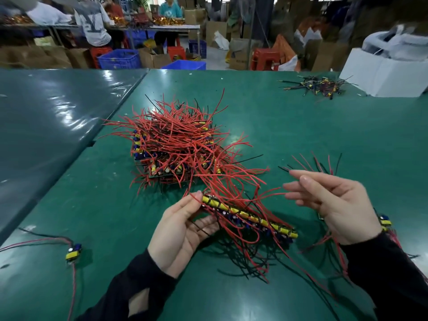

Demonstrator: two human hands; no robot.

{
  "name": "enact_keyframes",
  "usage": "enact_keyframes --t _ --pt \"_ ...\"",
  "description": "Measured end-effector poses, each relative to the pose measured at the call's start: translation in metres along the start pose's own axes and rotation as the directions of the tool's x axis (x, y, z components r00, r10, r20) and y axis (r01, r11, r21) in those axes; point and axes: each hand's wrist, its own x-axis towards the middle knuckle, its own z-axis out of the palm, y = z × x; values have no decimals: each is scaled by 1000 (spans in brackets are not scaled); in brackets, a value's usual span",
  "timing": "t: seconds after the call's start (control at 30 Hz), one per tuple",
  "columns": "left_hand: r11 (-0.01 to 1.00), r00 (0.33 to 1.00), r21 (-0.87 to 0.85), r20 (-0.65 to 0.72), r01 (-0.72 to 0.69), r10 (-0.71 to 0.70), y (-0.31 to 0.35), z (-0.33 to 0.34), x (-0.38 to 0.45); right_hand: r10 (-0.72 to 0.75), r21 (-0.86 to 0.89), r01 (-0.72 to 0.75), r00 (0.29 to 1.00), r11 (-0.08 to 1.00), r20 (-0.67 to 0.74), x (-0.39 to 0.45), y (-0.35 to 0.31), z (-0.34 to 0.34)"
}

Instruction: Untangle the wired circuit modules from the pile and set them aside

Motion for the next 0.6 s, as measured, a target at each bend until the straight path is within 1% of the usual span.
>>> enact_keyframes --t 0.07,0.1,0.13,0.17,0.2,0.27,0.3,0.33,0.4,0.43,0.5,0.53,0.6 --pt "999 1000 -44 -15 -7 6 2 1 -1 -84 -35 83 996 996 -22 -2 -2 7" --pt "999 1000 -45 -10 -8 8 2 2 -2 -139 -99 134 990 986 -39 -3 -4 10" --pt "999 1000 -34 -3 -14 14 2 3 -3 -183 -179 175 983 968 -24 -4 -8 13" --pt "1000 1000 -19 2 -25 25 2 4 -3 -209 -270 214 977 939 47 -5 -12 17" --pt "999 999 -9 5 -41 41 1 5 -4 -202 -367 250 965 896 167 -7 -15 22" --pt "997 997 9 21 -81 81 0 6 -6 -110 -548 331 911 768 397 -9 -15 37" --pt "995 995 19 35 -96 95 -1 7 -7 -55 -601 357 886 716 461 -8 -12 44" --pt "994 993 26 52 -106 105 -1 7 -9 -11 -627 356 874 693 485 -8 -9 53" --pt "992 989 36 83 -122 118 0 7 -11 12 -622 347 867 702 498 -5 -3 65" --pt "990 988 51 98 -129 123 1 6 -11 22 -583 316 866 749 499 -3 -1 67" --pt "982 985 117 111 -148 135 4 3 -11 68 -441 198 853 876 518 -1 3 67" --pt "974 984 164 110 -155 138 5 1 -10 72 -400 169 850 901 521 -1 4 65" --pt "955 984 248 112 -161 137 8 -2 -9 42 -422 213 854 881 518 -2 7 61"
